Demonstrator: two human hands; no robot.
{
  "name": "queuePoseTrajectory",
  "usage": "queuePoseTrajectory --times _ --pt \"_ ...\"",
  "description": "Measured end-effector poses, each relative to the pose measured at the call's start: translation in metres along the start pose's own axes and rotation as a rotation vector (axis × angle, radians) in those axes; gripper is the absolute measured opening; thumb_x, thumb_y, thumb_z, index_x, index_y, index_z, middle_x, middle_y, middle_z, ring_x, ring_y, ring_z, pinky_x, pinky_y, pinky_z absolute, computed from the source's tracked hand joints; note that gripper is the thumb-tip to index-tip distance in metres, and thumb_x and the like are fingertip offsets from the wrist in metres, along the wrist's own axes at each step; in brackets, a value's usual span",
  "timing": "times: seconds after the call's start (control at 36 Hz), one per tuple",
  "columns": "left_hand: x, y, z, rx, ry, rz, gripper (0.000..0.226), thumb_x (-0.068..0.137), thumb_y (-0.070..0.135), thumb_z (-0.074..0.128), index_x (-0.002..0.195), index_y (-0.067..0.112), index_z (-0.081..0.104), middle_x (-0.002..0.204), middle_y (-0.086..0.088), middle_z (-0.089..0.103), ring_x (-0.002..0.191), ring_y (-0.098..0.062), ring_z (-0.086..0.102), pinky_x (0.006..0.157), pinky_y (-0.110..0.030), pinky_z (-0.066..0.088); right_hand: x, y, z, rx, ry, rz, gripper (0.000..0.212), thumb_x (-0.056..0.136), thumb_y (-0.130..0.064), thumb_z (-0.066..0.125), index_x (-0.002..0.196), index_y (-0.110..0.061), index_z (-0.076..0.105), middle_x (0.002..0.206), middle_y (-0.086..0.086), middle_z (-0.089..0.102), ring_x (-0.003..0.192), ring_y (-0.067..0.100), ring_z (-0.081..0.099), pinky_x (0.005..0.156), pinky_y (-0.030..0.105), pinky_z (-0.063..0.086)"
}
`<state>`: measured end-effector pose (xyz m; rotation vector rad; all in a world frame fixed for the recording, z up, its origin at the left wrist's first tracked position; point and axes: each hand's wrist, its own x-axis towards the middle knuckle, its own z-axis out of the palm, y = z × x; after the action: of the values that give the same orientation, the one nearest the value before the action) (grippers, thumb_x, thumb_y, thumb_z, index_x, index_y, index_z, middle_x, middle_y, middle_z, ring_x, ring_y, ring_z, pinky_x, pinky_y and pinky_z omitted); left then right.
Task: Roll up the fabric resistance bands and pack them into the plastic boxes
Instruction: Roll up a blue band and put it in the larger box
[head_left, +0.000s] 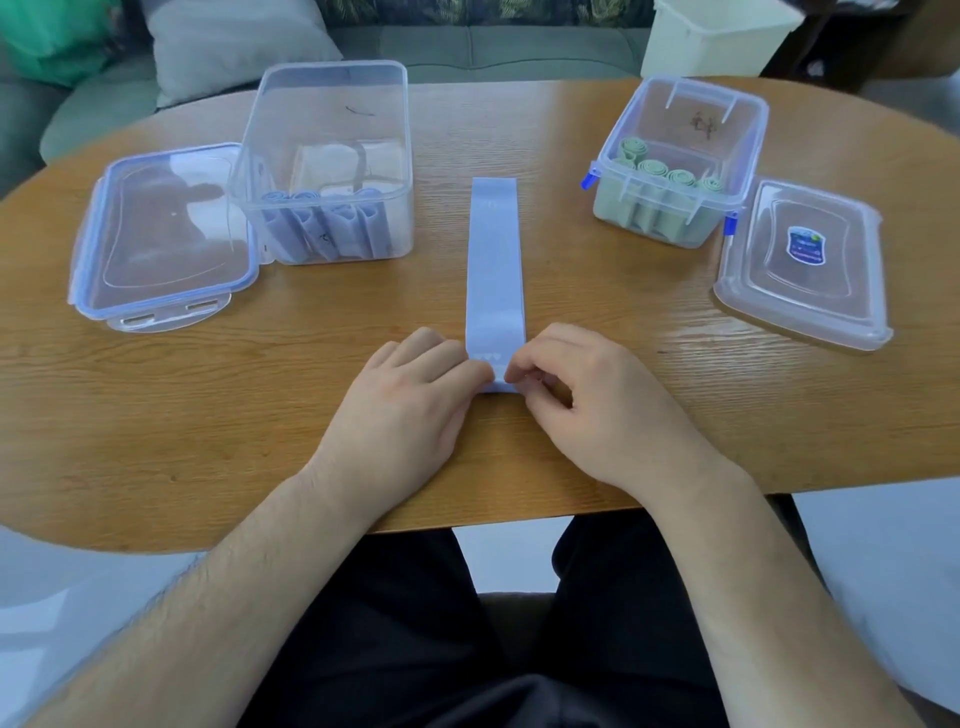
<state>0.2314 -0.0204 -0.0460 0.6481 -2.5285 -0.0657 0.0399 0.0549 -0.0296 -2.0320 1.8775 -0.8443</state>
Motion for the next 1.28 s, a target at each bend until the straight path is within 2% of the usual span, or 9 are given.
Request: queuePoseTrajectory --times 0.14,0.28,0.39,0.53,0.64,0.81,0.97,1.17,1.28 --pt "-0.002 -0.001 0.000 -0.025 0.015 -0.002 0.011 0.097 0.015 0.062 0.099 0.014 0.073 0.090 0.000 0.062 0.090 -0.027 0.059 0.069 -0.044 0.048 0.000 -0.001 -0.004 -0.007 -0.040 0.025 0.011 0.089 -0.011 0.069 0.096 -0.018 0.073 0.093 -0.012 0.060 0.085 0.002 0.052 0.078 0.016 0.045" --pt "-0.001 -0.005 0.005 -0.157 0.043 -0.088 0.015 0.097 0.020 0.065 0.100 0.011 0.076 0.098 -0.005 0.060 0.090 -0.025 0.054 0.085 -0.037 0.048 0.009 0.000 -0.004 0.070 -0.079 0.090 0.009 0.090 -0.013 0.071 0.093 -0.020 0.074 0.087 -0.014 0.058 0.082 -0.001 0.055 0.074 0.008 0.041" --pt "0.001 -0.003 0.007 -0.198 0.036 -0.100 0.012 0.097 0.015 0.067 0.100 0.008 0.076 0.093 -0.005 0.060 0.085 -0.024 0.057 0.081 -0.039 0.049 0.005 0.003 -0.006 0.048 -0.075 0.036 0.006 0.092 -0.014 0.071 0.094 -0.019 0.074 0.088 -0.013 0.058 0.080 0.002 0.056 0.073 0.010 0.042" --pt "0.001 0.004 0.000 -0.224 0.006 -0.017 0.012 0.096 0.013 0.064 0.098 0.008 0.075 0.091 -0.006 0.061 0.082 -0.023 0.059 0.077 -0.035 0.050 -0.012 0.005 -0.006 0.012 -0.025 -0.040 0.004 0.092 -0.012 0.071 0.093 -0.015 0.073 0.090 -0.009 0.059 0.078 0.003 0.052 0.073 0.013 0.041" --pt "0.000 0.005 -0.001 -0.239 -0.013 0.007 0.012 0.097 0.011 0.064 0.100 0.006 0.075 0.091 -0.006 0.061 0.083 -0.022 0.059 0.077 -0.035 0.050 -0.018 0.008 -0.003 0.020 0.007 -0.074 0.005 0.094 -0.014 0.070 0.097 -0.013 0.073 0.094 -0.008 0.059 0.083 0.006 0.056 0.075 0.022 0.048" --pt "0.000 0.003 0.003 -0.199 0.018 -0.008 0.015 0.098 0.014 0.063 0.100 0.005 0.075 0.090 -0.007 0.062 0.084 -0.027 0.059 0.080 -0.039 0.051 -0.013 0.012 -0.003 -0.018 0.011 -0.108 0.009 0.096 -0.014 0.068 0.099 -0.010 0.075 0.095 -0.003 0.057 0.084 0.005 0.051 0.080 0.014 0.041" --pt "0.002 0.005 0.004 -0.164 0.024 -0.025 0.014 0.099 0.012 0.059 0.097 0.005 0.071 0.086 -0.007 0.061 0.084 -0.030 0.058 0.074 -0.048 0.052 -0.010 0.012 -0.003 -0.010 0.040 -0.124 0.009 0.097 -0.011 0.066 0.102 -0.011 0.073 0.093 -0.005 0.062 0.084 0.005 0.054 0.080 0.015 0.043" --pt "0.001 0.003 0.007 -0.185 0.015 -0.078 0.017 0.099 0.019 0.061 0.102 0.009 0.074 0.101 -0.005 0.059 0.092 -0.024 0.057 0.081 -0.045 0.051 -0.009 0.012 0.002 -0.082 0.088 -0.147 0.010 0.098 -0.011 0.064 0.099 -0.006 0.072 0.100 0.003 0.054 0.090 0.013 0.052 0.084 0.019 0.042" --pt "0.002 0.000 0.010 -0.208 0.007 -0.095 0.018 0.097 0.021 0.064 0.104 0.009 0.075 0.099 -0.004 0.060 0.090 -0.024 0.059 0.076 -0.047 0.052 -0.009 0.017 0.001 -0.078 0.058 -0.162 0.011 0.093 -0.008 0.069 0.103 -0.007 0.073 0.098 0.000 0.058 0.093 0.014 0.055 0.089 0.018 0.043"
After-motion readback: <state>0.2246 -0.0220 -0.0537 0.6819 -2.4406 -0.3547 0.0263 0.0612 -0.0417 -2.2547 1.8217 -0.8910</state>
